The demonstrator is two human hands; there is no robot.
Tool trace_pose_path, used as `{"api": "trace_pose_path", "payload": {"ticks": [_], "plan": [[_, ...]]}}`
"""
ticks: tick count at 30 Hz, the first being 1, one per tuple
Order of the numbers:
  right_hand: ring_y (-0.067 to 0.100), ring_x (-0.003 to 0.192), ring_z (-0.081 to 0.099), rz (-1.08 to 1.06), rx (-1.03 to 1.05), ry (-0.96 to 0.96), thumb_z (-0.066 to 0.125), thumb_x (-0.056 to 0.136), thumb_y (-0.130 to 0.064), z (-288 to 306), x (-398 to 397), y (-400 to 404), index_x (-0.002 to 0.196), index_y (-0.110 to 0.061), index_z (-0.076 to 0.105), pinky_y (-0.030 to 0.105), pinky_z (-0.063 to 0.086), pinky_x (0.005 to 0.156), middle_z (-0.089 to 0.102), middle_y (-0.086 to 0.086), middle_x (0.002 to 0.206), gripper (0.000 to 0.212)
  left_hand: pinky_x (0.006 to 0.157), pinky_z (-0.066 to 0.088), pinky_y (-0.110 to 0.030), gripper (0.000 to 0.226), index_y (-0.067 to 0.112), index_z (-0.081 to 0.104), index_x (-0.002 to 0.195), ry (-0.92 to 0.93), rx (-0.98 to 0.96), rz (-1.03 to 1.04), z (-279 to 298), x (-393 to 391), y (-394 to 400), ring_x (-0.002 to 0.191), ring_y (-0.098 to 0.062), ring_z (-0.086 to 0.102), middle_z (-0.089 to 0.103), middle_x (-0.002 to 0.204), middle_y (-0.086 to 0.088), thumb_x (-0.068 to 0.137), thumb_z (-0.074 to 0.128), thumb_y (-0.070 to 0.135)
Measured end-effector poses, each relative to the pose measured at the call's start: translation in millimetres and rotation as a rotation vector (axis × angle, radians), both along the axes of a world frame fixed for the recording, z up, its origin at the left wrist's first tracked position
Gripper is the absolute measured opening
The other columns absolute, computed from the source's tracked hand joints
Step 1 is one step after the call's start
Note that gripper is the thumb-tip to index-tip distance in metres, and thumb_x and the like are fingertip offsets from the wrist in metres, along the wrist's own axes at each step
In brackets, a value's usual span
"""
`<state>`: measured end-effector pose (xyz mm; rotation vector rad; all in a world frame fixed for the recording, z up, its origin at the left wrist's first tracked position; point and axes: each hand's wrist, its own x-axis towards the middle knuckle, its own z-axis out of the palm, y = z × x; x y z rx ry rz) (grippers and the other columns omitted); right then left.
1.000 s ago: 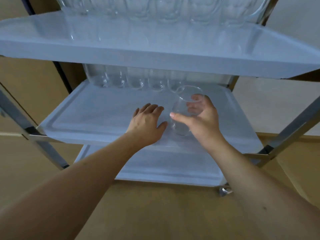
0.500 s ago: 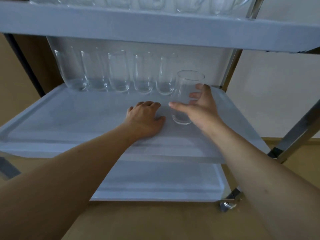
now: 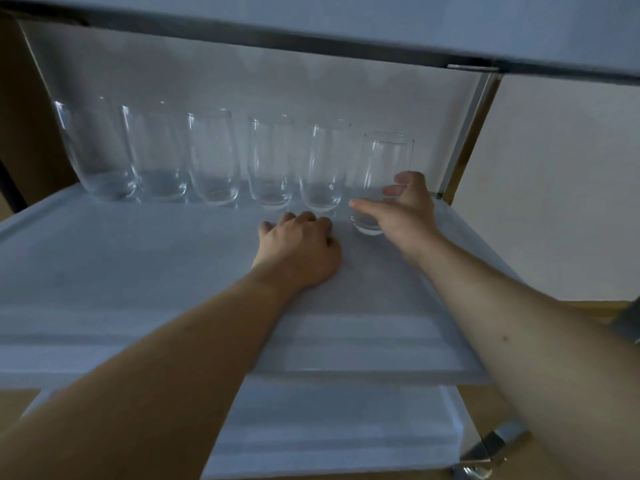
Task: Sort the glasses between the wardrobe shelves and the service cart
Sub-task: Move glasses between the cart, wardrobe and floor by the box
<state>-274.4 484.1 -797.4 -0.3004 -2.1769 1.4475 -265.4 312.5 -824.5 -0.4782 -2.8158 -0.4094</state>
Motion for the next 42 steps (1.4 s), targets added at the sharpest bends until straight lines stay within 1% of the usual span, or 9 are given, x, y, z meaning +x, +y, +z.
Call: {"api": "trace_pose_path", "payload": {"ticks": [3,6,19,25,30,32,34,37,42], "plan": [[0.011,0.098,0.058,0.004,0.016,-0.011,0.096,0.063,-0.036,3,-14,5,0.135,-0.019,0.044,0.016,0.042,0.069,0.055,-0.001,0.12,0.09,0.094,0.036,-0.047,0.028,0.025,0.062,0.103,0.031,0.019,-0.008,-2,-1,0,0.113,-0.03,0.053,0.061,0.113,-0.002,0.092,0.04,0.036],[0.014,0.107,0.055,-0.008,0.048,-0.018,0.095,0.062,-0.041,3,-27,12,0.138,-0.021,0.046,0.022,0.042,0.083,0.052,-0.001,0.122,0.093,0.094,0.035,-0.047,0.029,0.024,0.063,0.105,0.045,0.031,-0.006,-5,-2,2,0.112,-0.03,0.052,0.061,0.113,-0.002,0.094,0.04,0.034],[0.015,0.11,0.056,0.009,0.02,-0.009,0.093,0.067,-0.041,1,-54,12,0.148,-0.022,0.041,0.024,0.043,0.088,0.054,0.0,0.123,0.098,0.093,0.035,-0.045,0.027,0.023,0.062,0.101,0.048,0.039,0.002,-6,-2,4,0.111,-0.029,0.051,0.061,0.111,-0.001,0.094,0.038,0.033],[0.012,0.1,0.054,-0.034,0.096,-0.042,0.093,0.067,-0.041,-3,-36,12,0.143,-0.021,0.041,0.015,0.038,0.073,0.048,-0.018,0.096,0.093,0.096,0.035,-0.046,0.03,0.024,0.064,0.108,0.028,0.039,0.006,-3,0,4,0.114,-0.029,0.051,0.061,0.114,-0.001,0.094,0.039,0.034],[0.022,0.107,0.054,-0.088,0.255,-0.149,0.084,0.076,-0.044,-8,-15,10,0.134,-0.014,0.046,0.029,0.041,0.083,0.052,0.0,0.115,0.076,0.097,0.034,-0.046,0.032,0.025,0.064,0.112,0.003,0.032,-0.001,-1,-1,4,0.118,-0.029,0.05,0.061,0.119,-0.001,0.094,0.04,0.035],[0.03,0.116,0.055,-0.101,0.367,-0.177,0.078,0.083,-0.038,-9,-2,7,0.133,-0.011,0.047,0.03,0.04,0.083,0.055,0.009,0.126,0.065,0.098,0.033,-0.046,0.032,0.026,0.065,0.113,-0.003,0.038,0.002,0,0,4,0.118,-0.029,0.05,0.061,0.121,-0.001,0.094,0.04,0.035],[0.035,0.124,0.052,-0.071,0.485,-0.202,0.074,0.086,-0.034,-11,12,6,0.137,-0.011,0.046,0.033,0.042,0.091,0.053,0.015,0.133,0.063,0.098,0.033,-0.045,0.032,0.026,0.065,0.114,-0.013,0.042,0.002,1,1,4,0.119,-0.029,0.05,0.061,0.122,-0.001,0.094,0.041,0.035],[0.038,0.125,0.051,0.029,0.629,-0.224,0.072,0.086,-0.04,-13,33,2,0.14,-0.014,0.048,0.038,0.043,0.099,0.052,0.017,0.132,0.065,0.098,0.034,-0.044,0.031,0.025,0.065,0.111,-0.024,0.041,0.008,3,3,3,0.118,-0.03,0.05,0.061,0.122,-0.001,0.093,0.041,0.035],[0.04,0.12,0.051,0.082,0.771,-0.254,0.064,0.091,-0.043,-12,64,-4,0.134,-0.011,0.056,0.042,0.045,0.1,0.057,0.018,0.126,0.053,0.095,0.041,-0.041,0.028,0.021,0.067,0.109,-0.044,0.075,-0.009,11,13,-3,0.116,-0.033,0.054,0.064,0.117,-0.006,0.094,0.048,0.034]]}}
